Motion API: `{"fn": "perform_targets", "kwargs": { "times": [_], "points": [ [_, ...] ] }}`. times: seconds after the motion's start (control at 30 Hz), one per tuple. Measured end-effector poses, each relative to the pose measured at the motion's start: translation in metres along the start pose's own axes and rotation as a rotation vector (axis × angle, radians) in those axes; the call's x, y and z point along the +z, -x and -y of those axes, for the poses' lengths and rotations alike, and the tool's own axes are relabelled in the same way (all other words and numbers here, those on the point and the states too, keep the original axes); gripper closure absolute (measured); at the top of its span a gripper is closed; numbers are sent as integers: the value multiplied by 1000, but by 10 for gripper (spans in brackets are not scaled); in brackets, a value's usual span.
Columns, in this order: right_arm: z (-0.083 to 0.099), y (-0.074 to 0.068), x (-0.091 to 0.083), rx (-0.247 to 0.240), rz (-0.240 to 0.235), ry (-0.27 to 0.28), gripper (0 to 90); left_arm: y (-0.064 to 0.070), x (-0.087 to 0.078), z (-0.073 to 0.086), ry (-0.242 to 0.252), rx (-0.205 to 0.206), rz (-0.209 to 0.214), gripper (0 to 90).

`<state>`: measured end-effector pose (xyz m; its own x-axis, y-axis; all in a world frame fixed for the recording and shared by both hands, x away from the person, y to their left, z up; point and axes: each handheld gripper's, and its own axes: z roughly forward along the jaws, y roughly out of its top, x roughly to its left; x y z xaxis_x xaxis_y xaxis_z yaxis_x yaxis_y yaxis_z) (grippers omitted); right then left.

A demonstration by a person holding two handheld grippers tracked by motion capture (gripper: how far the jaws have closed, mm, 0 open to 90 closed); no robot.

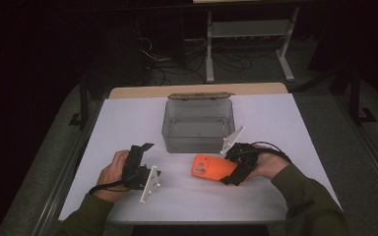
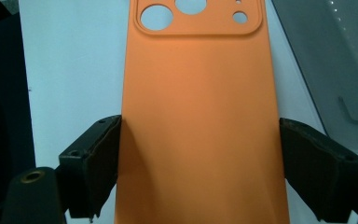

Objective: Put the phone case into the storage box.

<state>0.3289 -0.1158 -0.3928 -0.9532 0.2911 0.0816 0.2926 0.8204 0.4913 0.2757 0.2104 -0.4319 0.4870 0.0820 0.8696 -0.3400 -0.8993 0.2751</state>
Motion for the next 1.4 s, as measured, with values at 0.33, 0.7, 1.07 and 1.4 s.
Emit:
{"fn": "perform_targets", "kwargs": {
  "times": [0.33,0.7,1.07,1.4],
  "points": [
    [-2,1,0,5,4,-3,158,4,1,-4,-28,109,-58,0],
    [-6,0,-1,15,5,-4,158,6,-3,-11,-30,117,-72,0],
    [-19,0,-2,13,7,11,158,7,-7,-23,-34,133,-80,0],
    [-30,1,3,16,10,25,158,9,-9,-31,-43,143,-90,8]
  ]
}}
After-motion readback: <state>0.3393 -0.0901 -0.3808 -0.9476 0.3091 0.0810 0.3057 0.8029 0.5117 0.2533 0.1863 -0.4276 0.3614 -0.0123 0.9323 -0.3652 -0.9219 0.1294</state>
